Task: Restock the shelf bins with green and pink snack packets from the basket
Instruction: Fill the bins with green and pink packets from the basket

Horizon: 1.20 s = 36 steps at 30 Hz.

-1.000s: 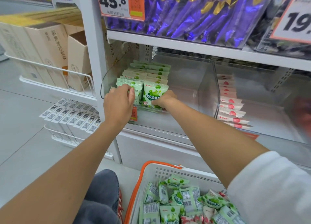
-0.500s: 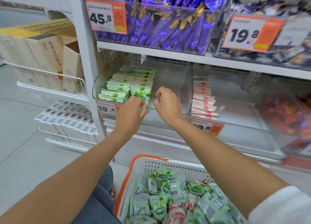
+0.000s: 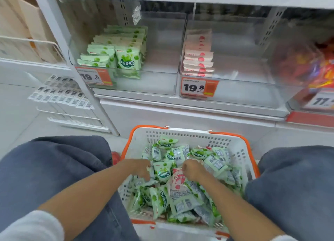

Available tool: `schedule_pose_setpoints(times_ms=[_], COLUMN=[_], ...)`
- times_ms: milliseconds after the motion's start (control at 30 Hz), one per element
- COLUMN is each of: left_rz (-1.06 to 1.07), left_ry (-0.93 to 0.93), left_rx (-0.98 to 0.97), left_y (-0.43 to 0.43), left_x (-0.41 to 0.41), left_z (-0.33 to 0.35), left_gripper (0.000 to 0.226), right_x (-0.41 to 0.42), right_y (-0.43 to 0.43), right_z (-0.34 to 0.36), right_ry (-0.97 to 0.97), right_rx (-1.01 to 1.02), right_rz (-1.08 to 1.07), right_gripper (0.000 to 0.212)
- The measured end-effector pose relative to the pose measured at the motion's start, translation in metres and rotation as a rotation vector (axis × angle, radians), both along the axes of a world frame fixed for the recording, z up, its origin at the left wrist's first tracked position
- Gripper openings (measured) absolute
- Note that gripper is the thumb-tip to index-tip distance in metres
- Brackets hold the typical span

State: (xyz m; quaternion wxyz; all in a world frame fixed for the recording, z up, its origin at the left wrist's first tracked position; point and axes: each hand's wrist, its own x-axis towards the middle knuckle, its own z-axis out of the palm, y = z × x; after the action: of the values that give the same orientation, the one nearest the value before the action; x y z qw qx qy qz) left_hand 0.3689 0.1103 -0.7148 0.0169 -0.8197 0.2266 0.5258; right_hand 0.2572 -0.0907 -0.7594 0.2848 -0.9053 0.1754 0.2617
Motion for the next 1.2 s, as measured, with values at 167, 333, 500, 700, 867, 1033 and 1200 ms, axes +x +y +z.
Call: schedule_pose_setpoints(times_ms=[167,333,500,700,867,1033,1200], left_rz=[-0.306,0.043,0.116,0.347,0.472,0.751,0.744], left_ry=[-0.122,-0.274,-0.179,-0.239,-0.321,-0.651,-0.911], left_rx=[0.103,-0.235,-0.451,-0.87,-1.051,-1.269,-1.337], left_y=[0.02,0.002,-0.016,-0.022,-0.025,-0.02,-0.021], left_x=[-0.013,0.012,0.042,0.051,0.054,0.07,0.127], left_z=[-0.031,-0.003,0.053,0.105,0.131,0.167,0.216], left_gripper=[0.08,0.035,0.04,0.007,0.021,0.031,0.034], right_x=[0.017,0.029,0.049,0.064,0.082,0.119,0.169], right_y=[0.012,0.021,0.02,0.001,0.011,0.026,0.045], right_z=[-0.002,0.01,0.056,0.097,0.16,0.224,0.277], right_ry=[-0.055,-0.075,-0.183,-0.287,-0.497,-0.636,-0.758], right_rx=[0.081,0.333,0.583,0.501,0.459,0.699,0.716], right_rz=[-0.021,-0.163,-0.231,-0.198,-0.099,-0.295,-0.218], right_gripper=[0.018,0.049,0.079,0.062,0.019,0.02,0.021])
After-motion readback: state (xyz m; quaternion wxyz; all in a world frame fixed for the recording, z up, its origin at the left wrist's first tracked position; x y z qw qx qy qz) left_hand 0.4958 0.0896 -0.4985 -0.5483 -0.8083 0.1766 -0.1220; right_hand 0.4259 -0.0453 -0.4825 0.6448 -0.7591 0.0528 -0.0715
